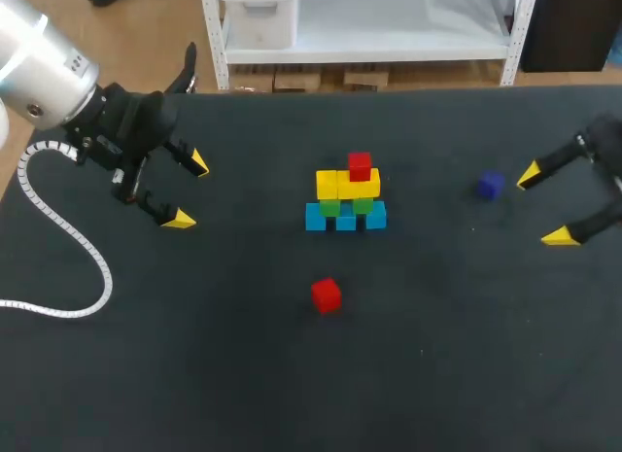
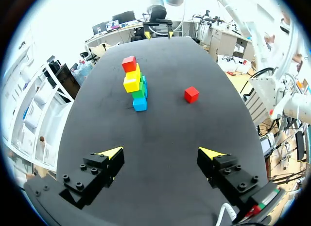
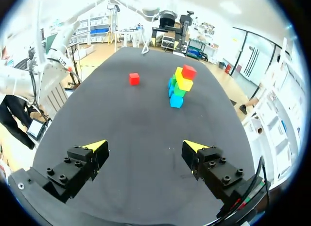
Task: Place the blue cubes, place green cubes on the blue cubes, place the yellow cubes on the green cubes, then place the red cubes on the yellow cubes, and place purple cube on the red cubes.
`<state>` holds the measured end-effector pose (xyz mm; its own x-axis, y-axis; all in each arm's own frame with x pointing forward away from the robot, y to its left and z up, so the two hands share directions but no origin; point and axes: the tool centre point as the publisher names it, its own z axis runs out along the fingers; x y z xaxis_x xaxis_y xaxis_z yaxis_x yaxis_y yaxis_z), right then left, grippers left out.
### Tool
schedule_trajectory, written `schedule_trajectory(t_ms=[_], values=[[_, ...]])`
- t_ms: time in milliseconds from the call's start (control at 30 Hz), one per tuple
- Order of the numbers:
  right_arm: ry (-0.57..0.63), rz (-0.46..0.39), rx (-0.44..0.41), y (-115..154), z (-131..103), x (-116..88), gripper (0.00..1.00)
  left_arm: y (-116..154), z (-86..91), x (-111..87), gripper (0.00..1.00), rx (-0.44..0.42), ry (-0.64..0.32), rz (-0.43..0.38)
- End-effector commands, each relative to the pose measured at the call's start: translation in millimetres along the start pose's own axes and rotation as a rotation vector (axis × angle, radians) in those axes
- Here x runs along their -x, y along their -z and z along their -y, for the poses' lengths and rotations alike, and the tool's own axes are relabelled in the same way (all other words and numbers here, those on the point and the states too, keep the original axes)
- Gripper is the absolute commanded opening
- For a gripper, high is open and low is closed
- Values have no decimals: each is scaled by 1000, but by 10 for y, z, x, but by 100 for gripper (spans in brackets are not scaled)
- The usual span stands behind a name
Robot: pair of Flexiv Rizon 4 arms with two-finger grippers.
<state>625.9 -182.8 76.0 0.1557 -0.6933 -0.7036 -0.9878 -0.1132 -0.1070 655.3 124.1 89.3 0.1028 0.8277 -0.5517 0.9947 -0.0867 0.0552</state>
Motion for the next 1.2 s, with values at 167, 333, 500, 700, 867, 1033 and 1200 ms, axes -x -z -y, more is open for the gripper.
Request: schedule_trajectory(t_ms=[167, 333, 500, 700, 867, 1033, 1200], values=[[34, 97, 39, 60, 82, -68, 100, -2, -10, -11, 100, -1, -3, 3], [35, 90, 46, 61, 88, -71, 100, -2, -10, -11, 100, -1, -3, 3], [35, 90, 46, 61, 88, -71, 100, -2, -10, -11, 100, -1, -3, 3], [35, 90, 46, 61, 88, -71, 100, -23, 21, 28, 100, 16, -17, 7], [35, 90, 46, 61, 88, -71, 100, -143, 145, 131, 100, 1, -31, -8], [35, 90, 46, 61, 88, -71, 100, -287, 368, 245, 100, 34, 28, 27], [35, 90, 46, 61, 88, -71, 100, -438, 571, 375, 100, 11, -20, 55]])
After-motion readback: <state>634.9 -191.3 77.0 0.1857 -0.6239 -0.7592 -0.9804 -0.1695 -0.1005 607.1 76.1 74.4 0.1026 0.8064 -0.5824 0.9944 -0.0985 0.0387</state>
